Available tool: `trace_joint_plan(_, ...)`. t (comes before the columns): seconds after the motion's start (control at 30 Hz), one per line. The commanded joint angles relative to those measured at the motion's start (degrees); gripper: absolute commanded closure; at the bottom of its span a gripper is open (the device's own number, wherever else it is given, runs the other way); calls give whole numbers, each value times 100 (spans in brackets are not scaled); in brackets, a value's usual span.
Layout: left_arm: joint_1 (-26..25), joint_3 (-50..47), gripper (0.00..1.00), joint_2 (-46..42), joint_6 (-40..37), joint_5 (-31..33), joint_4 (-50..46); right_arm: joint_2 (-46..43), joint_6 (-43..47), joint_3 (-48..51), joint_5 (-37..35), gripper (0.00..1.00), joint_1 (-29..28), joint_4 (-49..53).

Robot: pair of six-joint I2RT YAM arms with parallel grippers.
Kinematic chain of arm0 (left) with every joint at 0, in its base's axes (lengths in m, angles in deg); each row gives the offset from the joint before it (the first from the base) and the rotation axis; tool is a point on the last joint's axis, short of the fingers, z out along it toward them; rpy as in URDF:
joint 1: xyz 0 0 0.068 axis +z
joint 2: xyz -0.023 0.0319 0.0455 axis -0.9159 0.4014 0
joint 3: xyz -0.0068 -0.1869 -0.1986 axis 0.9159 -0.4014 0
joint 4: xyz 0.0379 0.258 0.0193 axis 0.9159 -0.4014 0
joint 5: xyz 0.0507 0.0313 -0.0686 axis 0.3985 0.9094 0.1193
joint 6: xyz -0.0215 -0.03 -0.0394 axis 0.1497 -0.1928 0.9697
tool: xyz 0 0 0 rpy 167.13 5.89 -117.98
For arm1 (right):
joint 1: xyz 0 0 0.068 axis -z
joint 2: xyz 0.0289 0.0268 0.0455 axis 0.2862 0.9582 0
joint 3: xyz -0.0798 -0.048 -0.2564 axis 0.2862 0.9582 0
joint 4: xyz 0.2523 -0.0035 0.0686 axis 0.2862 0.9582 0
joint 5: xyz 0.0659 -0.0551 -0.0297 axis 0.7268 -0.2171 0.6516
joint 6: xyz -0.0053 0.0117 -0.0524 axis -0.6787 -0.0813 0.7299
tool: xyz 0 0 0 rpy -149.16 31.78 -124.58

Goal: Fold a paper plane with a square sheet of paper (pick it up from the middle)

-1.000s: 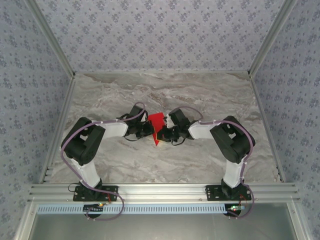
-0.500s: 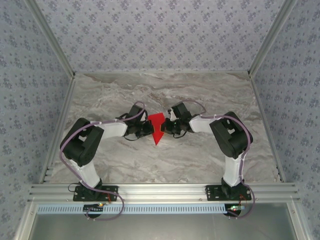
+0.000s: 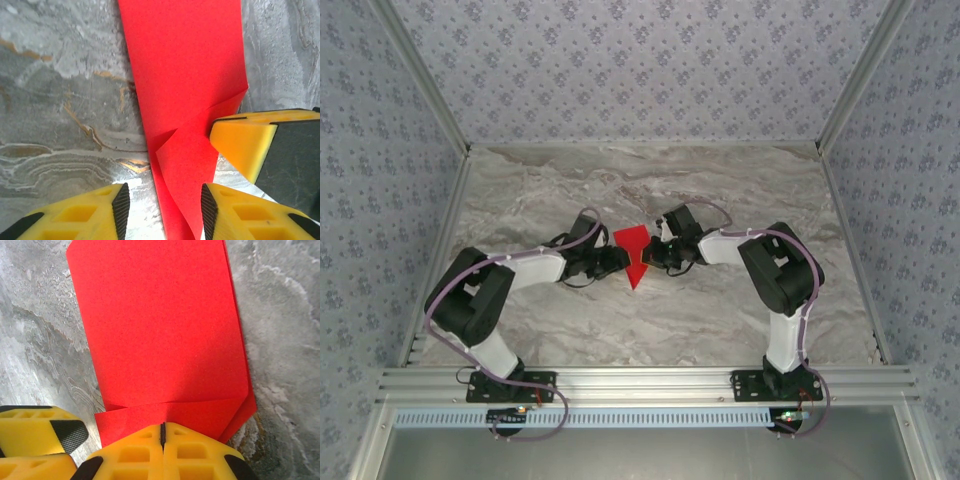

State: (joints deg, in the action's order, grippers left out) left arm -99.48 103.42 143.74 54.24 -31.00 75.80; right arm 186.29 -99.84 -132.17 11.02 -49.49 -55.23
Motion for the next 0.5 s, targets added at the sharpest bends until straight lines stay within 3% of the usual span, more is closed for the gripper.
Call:
trace_joint_plan(0.0,-17,61,59,63,134,-255,292,9,-76,14,-42,100,47,104)
trace_joint_plan(0.17,-21,142,66,157,118,-300,363,-118,-127,86,35,100,56,-11)
trace_joint_plan(0.47,-17,199,63,343,103,-324,401,-263,-156,144,135,100,78,-83)
